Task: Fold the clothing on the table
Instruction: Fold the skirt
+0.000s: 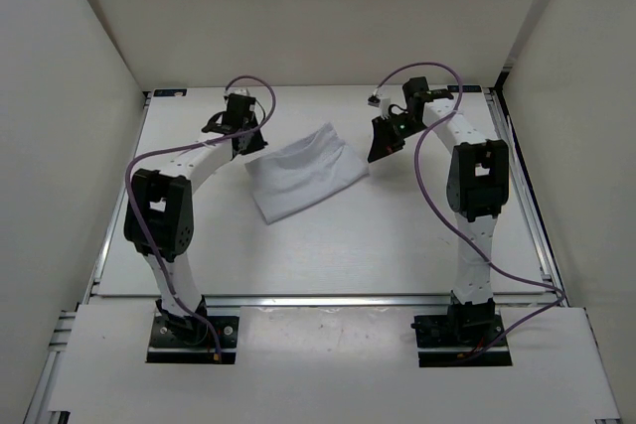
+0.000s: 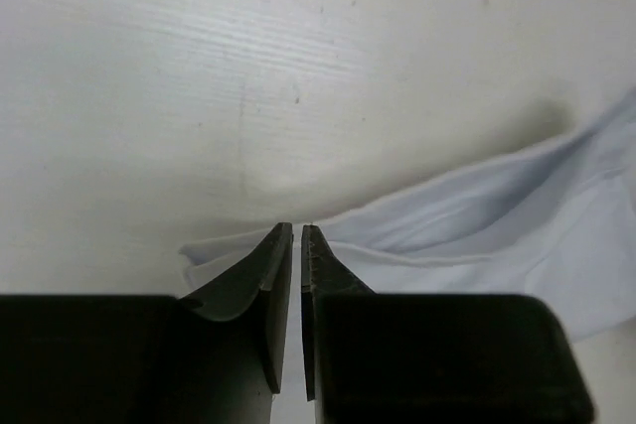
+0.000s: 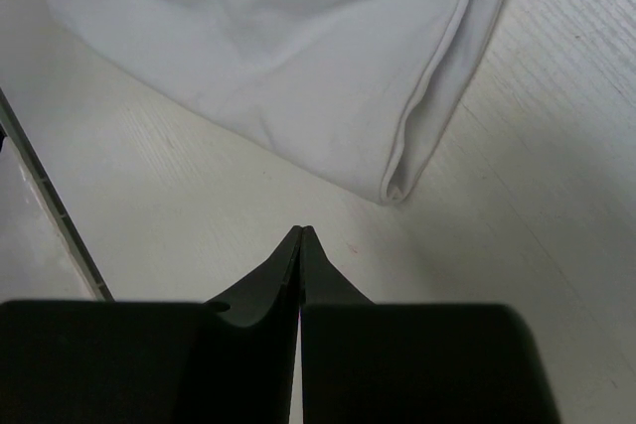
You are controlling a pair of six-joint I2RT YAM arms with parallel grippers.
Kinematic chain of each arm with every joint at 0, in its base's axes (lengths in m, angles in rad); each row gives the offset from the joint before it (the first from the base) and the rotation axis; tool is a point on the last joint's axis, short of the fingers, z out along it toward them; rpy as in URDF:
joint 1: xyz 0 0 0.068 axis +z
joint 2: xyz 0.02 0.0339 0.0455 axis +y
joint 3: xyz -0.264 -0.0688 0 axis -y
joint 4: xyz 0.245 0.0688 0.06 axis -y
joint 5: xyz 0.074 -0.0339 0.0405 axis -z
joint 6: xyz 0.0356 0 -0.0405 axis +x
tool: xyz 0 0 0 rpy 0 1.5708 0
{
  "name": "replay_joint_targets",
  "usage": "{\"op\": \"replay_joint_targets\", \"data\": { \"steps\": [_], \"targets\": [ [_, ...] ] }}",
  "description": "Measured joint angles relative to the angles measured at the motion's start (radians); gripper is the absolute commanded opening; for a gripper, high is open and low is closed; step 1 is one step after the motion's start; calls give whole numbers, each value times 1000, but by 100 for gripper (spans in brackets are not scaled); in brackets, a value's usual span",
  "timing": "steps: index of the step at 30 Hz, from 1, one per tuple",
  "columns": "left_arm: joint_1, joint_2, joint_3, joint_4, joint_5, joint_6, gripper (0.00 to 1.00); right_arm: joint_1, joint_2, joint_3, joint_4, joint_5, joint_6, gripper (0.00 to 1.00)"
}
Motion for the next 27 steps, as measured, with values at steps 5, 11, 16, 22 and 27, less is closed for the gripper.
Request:
{"op": "replay_joint_targets", "data": {
  "steps": [5, 11, 16, 22, 27],
  "targets": [
    [-13, 0, 41, 18, 27, 12, 31, -2, 0, 0, 1, -6, 1, 6],
    [-140, -42, -66, 43, 141, 39, 42, -9, 0, 0, 2, -54, 0, 66],
    [-249, -61, -181, 42, 213, 43, 66, -16, -5, -36, 54, -103, 41, 79],
    [-250, -46, -171, 53, 231, 18, 79, -34, -9, -195, 111, -141, 134, 69],
    [-219, 35, -119, 53, 238, 11, 80, -46, -9, -224, 138, -155, 186, 72]
  ]
}}
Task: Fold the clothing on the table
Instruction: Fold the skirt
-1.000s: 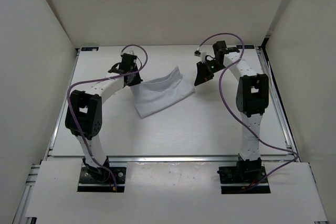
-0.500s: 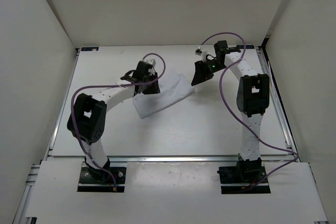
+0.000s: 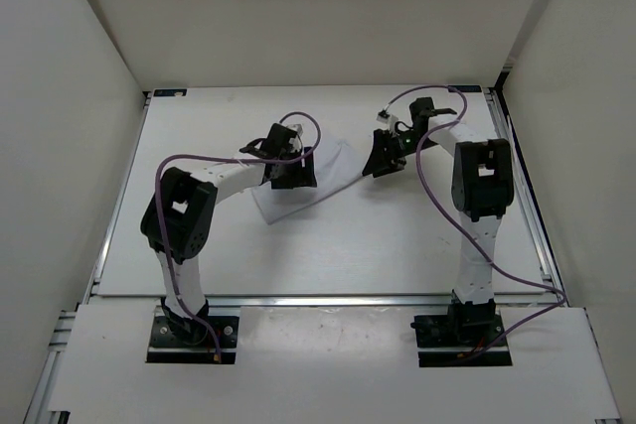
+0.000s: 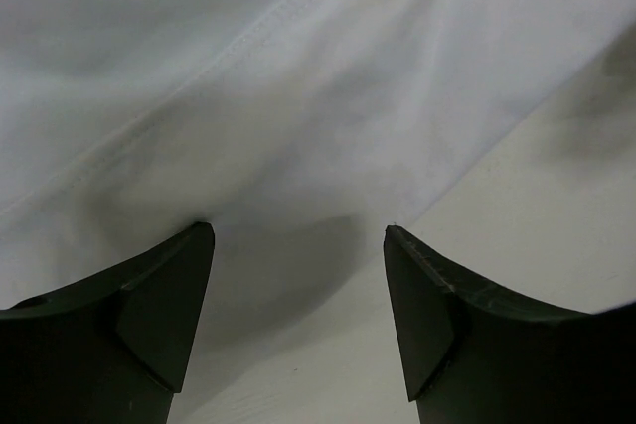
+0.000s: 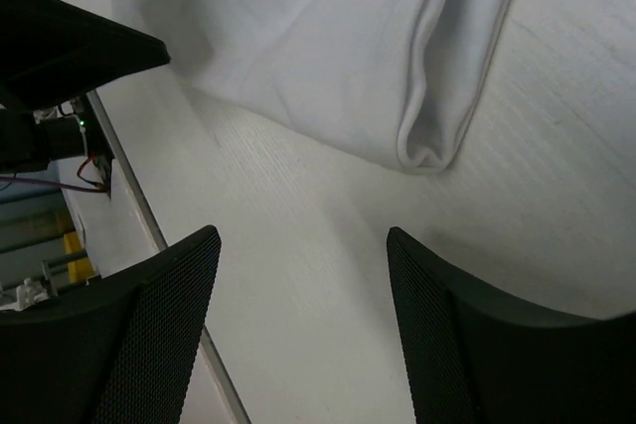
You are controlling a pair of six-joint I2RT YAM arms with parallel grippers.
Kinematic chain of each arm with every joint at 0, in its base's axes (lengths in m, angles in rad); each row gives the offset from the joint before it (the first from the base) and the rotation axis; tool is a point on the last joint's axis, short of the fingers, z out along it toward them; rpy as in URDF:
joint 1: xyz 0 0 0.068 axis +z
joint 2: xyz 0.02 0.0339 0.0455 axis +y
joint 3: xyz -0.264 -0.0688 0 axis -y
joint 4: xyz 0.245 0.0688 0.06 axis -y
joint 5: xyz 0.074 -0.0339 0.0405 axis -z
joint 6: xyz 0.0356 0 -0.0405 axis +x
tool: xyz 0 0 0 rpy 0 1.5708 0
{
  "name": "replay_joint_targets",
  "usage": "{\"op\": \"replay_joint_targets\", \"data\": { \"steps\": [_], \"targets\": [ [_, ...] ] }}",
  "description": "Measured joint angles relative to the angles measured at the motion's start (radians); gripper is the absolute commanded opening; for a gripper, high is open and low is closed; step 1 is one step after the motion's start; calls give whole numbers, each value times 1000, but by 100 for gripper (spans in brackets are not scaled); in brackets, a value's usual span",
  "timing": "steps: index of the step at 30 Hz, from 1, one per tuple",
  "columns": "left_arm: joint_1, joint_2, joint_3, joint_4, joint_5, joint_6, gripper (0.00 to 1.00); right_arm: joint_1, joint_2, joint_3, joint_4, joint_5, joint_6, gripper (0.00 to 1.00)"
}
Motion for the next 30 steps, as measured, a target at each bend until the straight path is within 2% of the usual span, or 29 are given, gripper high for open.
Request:
{"op": "replay_joint_targets", "data": {
  "steps": [1, 2, 4, 6, 10, 14, 24, 30],
  "targets": [
    [0, 12, 0, -3, 0, 0, 81, -2, 0, 1, 14, -2, 10, 71],
    [-3, 19, 0, -9, 0, 0, 80, -4, 0, 1, 29, -2, 23, 67],
    [-12, 24, -13, -13, 0, -3, 79, -10, 0, 2, 64, -2, 50, 52],
    [-21, 23, -25, -6, 0, -8, 78, -18, 0, 18, 84, -2, 79, 25],
    [-31, 23, -30, 8, 8, -14, 76, -23, 1, 121, 100, -31, 107, 4],
    [-40, 24, -31, 10, 25, -18, 75, 0, 1, 166, 132, -71, 104, 0],
    [-69, 31, -59, 92, 134, -62, 73, 109, 46, -10, 161, -64, 134, 0],
    [-75, -14, -162, 177, 199, -93, 60, 107, 95, -23, 192, 29, 219, 0]
  ]
}}
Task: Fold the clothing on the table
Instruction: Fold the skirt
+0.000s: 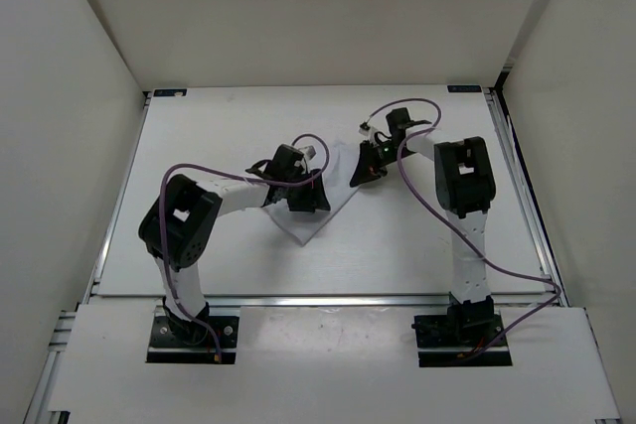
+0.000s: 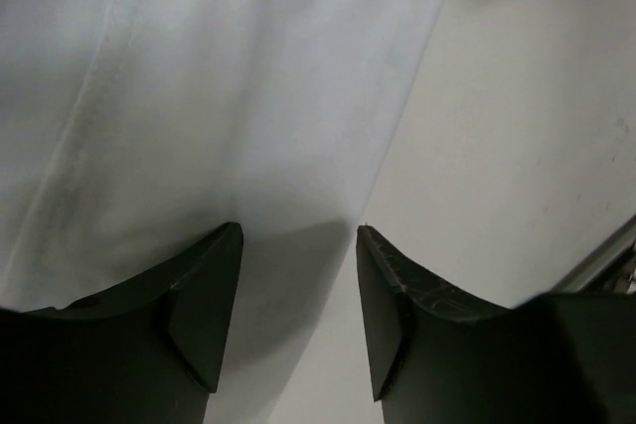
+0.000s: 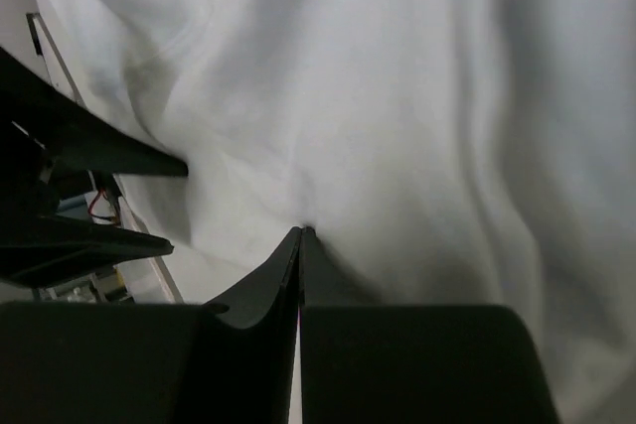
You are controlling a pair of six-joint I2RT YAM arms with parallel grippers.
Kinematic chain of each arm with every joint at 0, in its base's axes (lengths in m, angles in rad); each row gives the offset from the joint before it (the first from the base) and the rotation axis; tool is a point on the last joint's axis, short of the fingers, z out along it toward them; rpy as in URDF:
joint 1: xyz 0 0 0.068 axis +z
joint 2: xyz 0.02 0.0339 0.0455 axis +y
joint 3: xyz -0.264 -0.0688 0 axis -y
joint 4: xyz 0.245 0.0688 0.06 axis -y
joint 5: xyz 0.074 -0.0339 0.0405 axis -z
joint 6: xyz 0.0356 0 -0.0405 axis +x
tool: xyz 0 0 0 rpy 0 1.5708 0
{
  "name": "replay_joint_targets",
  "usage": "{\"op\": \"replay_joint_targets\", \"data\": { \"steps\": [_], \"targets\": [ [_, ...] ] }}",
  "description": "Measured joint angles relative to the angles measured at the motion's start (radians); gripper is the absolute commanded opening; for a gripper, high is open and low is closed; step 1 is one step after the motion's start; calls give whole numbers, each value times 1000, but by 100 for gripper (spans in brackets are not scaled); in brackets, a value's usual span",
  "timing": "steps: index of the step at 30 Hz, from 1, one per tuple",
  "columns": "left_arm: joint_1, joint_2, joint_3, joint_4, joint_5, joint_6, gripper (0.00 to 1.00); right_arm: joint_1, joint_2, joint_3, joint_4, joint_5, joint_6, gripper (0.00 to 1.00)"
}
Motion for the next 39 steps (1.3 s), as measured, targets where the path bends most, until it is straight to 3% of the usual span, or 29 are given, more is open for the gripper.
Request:
{"op": "replay_joint_targets", "data": {
  "steps": [8, 15, 18, 21, 22, 24, 27, 29, 34, 39],
  "targets": [
    [-13, -140, -195, 43, 36, -50, 54, -93, 0, -18, 2, 32, 99, 0],
    [-45, -186, -58, -87, 14, -9, 44, -152, -57, -54, -23, 49, 39, 4],
    [-26, -294, -34, -90, -17, 3, 41, -146, -75, -16, -106, 23, -72, 11],
    [55, -425, -79, -88, -62, 14, 36, -95, -75, 58, -206, -1, -188, 28],
    [90, -457, -101, -94, -79, 21, 35, -77, -76, 71, -225, -17, -218, 29],
    [148, -473, -138, -109, -120, 39, 32, -43, -78, 72, -264, -53, -265, 40],
    [170, -425, -190, -145, -184, 71, 31, -31, -79, 49, -333, -104, -325, 46],
    [159, -373, -221, -163, -211, 91, 30, -46, -87, 11, -376, -139, -367, 41],
    [129, -286, -229, -156, -230, 116, 30, -76, -156, -134, -464, -178, -448, 3],
    [91, -204, -179, -111, -210, 136, 30, -52, -236, -201, -476, -140, -446, 0]
  ]
}}
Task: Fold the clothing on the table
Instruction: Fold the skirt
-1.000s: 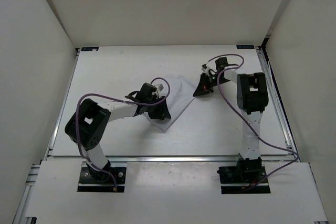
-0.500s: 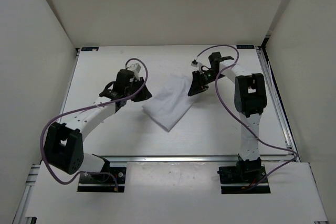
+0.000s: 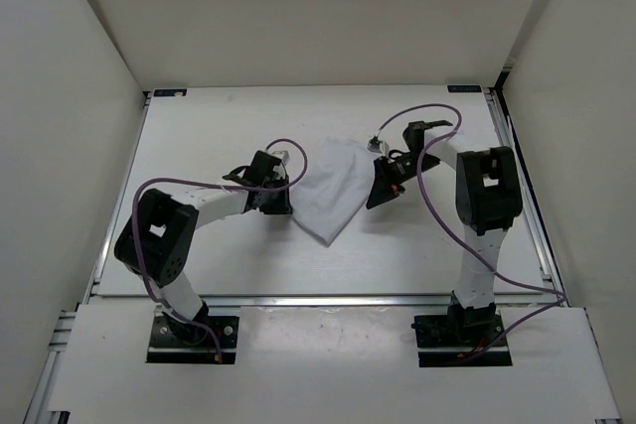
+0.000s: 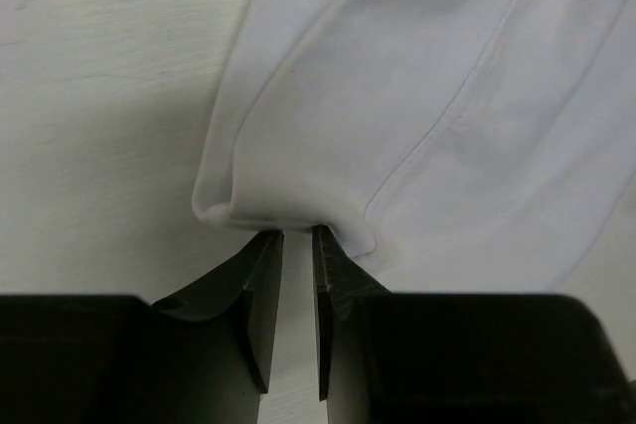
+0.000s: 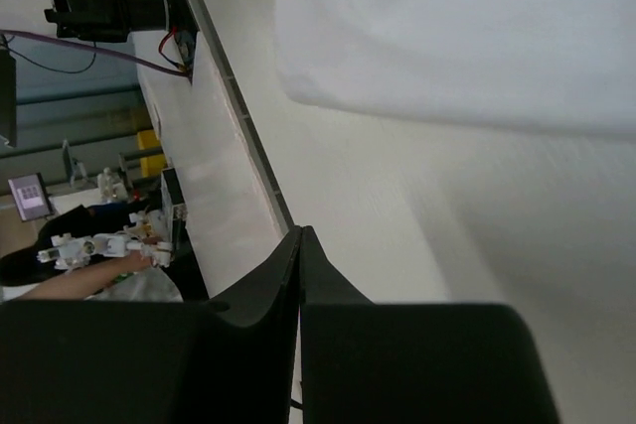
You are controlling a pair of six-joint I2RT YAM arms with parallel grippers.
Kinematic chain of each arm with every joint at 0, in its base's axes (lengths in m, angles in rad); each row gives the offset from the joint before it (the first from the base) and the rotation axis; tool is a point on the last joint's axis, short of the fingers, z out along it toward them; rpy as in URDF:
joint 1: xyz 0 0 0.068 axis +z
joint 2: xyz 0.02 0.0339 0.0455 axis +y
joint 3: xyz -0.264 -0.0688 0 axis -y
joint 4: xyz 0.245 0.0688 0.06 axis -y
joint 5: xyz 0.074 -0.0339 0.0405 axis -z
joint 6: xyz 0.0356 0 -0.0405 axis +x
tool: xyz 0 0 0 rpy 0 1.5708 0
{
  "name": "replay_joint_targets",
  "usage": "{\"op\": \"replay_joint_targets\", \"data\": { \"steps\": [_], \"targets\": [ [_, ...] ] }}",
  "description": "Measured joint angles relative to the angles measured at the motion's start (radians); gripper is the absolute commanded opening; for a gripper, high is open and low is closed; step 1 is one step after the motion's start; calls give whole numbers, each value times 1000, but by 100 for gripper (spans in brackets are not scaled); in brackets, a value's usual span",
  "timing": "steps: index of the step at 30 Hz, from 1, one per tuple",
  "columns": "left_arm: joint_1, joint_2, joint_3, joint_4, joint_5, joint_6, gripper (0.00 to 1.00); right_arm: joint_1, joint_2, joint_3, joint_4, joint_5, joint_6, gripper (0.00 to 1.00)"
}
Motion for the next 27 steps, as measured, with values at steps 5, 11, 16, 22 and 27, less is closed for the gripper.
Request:
{"op": "replay_joint_targets", "data": {
  "steps": [5, 11, 16, 22, 27],
  "targets": [
    [-35, 37, 0, 25, 31, 3, 16, 23, -70, -24, 16, 14, 10, 0],
    [-95, 14, -42, 44, 71, -11, 3, 18, -71, -21, 29, 26, 22, 1],
    [-207, -21, -55, -11, 86, -14, 0, 11, -51, 5, 19, 27, 10, 1],
    [-173, -217, -47, -36, 1, -11, 0, 24, -37, 10, 21, 26, 10, 1],
    [-72, -138, 58, -15, -54, 31, 0, 56, -37, 10, 24, 40, 10, 0]
  ]
}}
